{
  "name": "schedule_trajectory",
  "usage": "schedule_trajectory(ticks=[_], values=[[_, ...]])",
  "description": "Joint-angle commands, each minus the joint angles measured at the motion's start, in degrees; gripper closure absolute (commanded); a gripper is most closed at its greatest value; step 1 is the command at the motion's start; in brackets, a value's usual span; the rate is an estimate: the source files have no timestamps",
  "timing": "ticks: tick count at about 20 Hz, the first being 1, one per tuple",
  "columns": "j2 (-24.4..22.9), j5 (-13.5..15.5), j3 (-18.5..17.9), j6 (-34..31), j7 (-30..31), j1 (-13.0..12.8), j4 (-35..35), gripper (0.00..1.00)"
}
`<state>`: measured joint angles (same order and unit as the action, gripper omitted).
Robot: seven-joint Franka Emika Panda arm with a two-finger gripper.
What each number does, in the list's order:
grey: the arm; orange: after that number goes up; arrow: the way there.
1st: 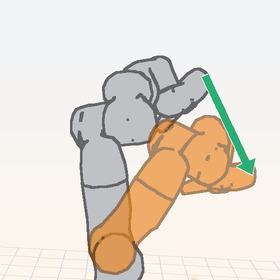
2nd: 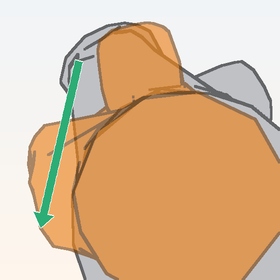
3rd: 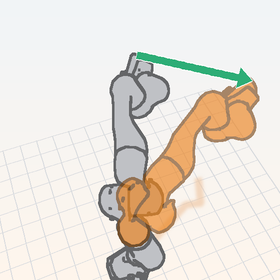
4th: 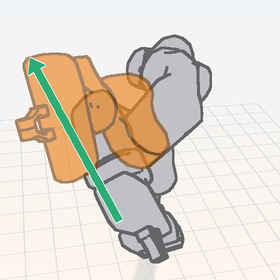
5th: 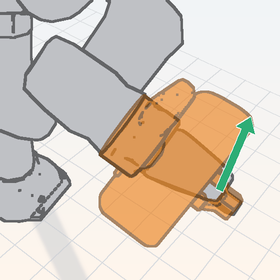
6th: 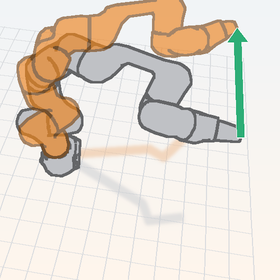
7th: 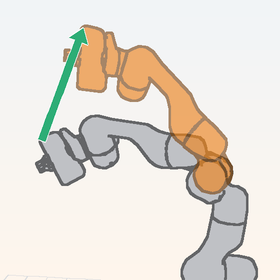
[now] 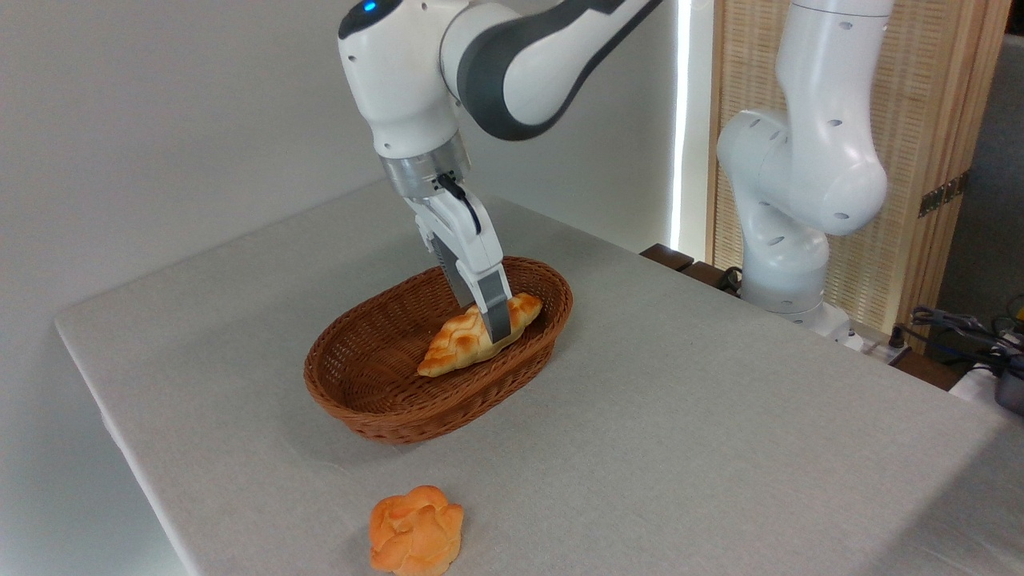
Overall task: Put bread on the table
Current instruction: 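Lower the open gripper onto the braided bread roll in the basket, then close the gripper on the braided bread roll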
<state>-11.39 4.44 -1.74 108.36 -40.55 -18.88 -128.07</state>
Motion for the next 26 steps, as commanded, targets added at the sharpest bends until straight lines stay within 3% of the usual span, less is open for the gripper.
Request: schedule_trajectory(ticks=[1, 4, 7, 8, 10, 14, 26], values=[[-0.65, 1.36, -0.63, 2.47, 1.17, -0.80, -2.70, 0.00], [-0.57, 3.29, -0.63, 5.54, 1.26, -0.72, -4.55, 0.00], [-0.39, 3.21, -0.63, 6.16, 1.17, -0.72, -5.26, 0.04], [-0.39, 3.21, -0.72, 6.43, 1.17, -0.72, -5.26, 0.11], [-0.39, 3.21, -1.07, 6.60, 0.91, -0.72, -5.26, 0.37], [-0.39, 3.12, -1.25, 6.60, 0.47, -0.63, -5.26, 0.66], [-1.09, 3.56, -3.53, 5.55, 1.26, -0.54, -1.57, 0.67]])
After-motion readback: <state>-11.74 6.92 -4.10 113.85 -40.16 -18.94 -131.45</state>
